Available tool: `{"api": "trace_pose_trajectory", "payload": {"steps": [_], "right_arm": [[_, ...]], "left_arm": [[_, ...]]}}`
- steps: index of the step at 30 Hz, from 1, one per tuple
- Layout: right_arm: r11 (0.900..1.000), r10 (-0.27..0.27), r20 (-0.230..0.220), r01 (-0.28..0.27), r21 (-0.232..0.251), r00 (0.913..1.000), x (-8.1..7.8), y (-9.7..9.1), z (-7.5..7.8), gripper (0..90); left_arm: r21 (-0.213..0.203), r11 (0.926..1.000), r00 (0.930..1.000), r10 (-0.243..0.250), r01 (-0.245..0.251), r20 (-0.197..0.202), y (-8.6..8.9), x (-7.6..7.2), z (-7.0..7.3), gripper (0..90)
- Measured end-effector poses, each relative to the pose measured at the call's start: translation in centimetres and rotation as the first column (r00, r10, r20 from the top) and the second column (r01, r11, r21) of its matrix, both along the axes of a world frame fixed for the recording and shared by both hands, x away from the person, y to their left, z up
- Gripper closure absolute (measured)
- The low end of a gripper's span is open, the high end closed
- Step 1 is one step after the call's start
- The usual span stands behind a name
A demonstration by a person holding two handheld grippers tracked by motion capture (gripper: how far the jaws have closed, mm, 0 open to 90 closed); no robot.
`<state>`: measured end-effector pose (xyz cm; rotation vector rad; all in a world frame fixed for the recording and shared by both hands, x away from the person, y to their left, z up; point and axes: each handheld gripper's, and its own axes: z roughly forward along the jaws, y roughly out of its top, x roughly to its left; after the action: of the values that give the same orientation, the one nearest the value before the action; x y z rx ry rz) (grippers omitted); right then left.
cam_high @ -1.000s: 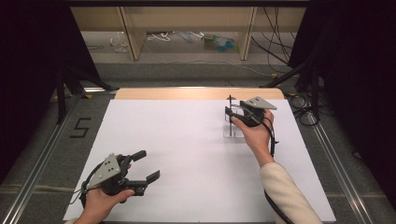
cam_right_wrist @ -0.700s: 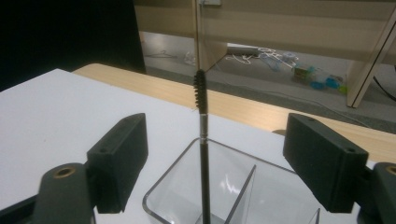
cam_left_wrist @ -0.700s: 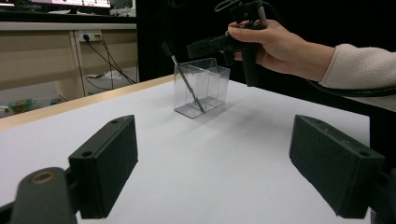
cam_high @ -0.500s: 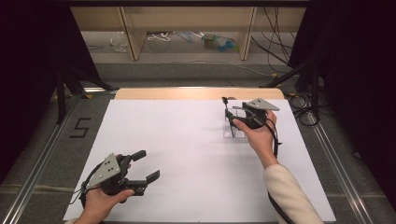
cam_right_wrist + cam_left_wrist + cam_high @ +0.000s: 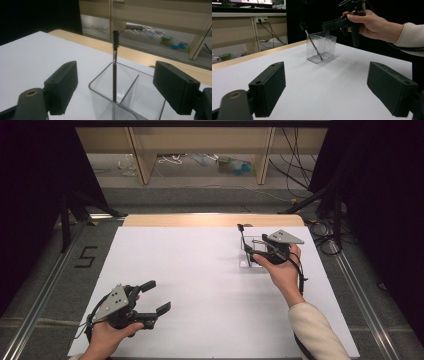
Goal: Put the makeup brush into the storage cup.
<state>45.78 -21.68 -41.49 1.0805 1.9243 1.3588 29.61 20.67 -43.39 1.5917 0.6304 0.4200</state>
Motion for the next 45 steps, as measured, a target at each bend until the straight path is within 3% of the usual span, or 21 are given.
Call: {"api": "trace_pose_trajectory", "payload": {"steps": [5, 7, 15, 17, 20, 22, 33, 45], "right_arm": [[0.9997, 0.022, 0.006, -0.022, 0.007, 0.9997, -1.0, -0.5, 0.2, 21.1], [0.9996, 0.027, -0.014, -0.027, 0.009, 0.9995, -1.6, -0.6, 0.4, 21.1], [0.9974, 0.07, 0.009, -0.07, 0.017, 0.9975, -3.6, -1.3, 0.6, 21.1], [0.9959, 0.09, 0.028, -0.091, 0.007, 0.9955, -4.0, -1.4, 0.6, 21.1], [0.9944, 0.105, 0.023, -0.105, -0.007, 0.9942, -4.6, -1.5, 0.6, 21.1], [0.9933, 0.115, 0.042, -0.115, 0.007, 0.9925, -5.0, -1.5, 0.6, 21.1], [0.9837, 0.178, 0.059, -0.179, 0.018, 0.9823, -8.1, -1.4, 1.0, 21.0], [0.9787, 0.205, 0.044, -0.205, 0.007, 0.9778, -10.4, -1.9, 0.2, 20.9]], "left_arm": [[0.003, 1.0, 1.0, 0.0, 0.0, 0.002, 0.0, 0.0, 0.0, 15.2], [-0.003, 1.0, 1.0, 0.004, -0.004, -0.004, 0.0, 0.0, 0.0, 15.2], [0.005, 1.0, 1.0, 0.004, -0.004, 0.004, 0.0, 0.1, 0.0, 15.2], [0.004, 1.0, 1.0, 0.004, -0.004, 0.004, 0.0, 0.1, 0.0, 15.2], [0.005, 1.0, 1.0, 0.004, -0.004, 0.005, 0.1, 0.1, 0.0, 15.2], [0.004, 1.0, 1.0, 0.004, -0.004, 0.008, 0.1, 0.1, 0.1, 15.2], [0.007, 0.9998, 0.9998, 0.017, -0.017, 0.008, 0.2, 0.2, 0.0, 15.2], [0.011, 0.9997, 0.9997, 0.024, -0.024, 0.01, 0.4, 0.3, 0.0, 15.2]]}}
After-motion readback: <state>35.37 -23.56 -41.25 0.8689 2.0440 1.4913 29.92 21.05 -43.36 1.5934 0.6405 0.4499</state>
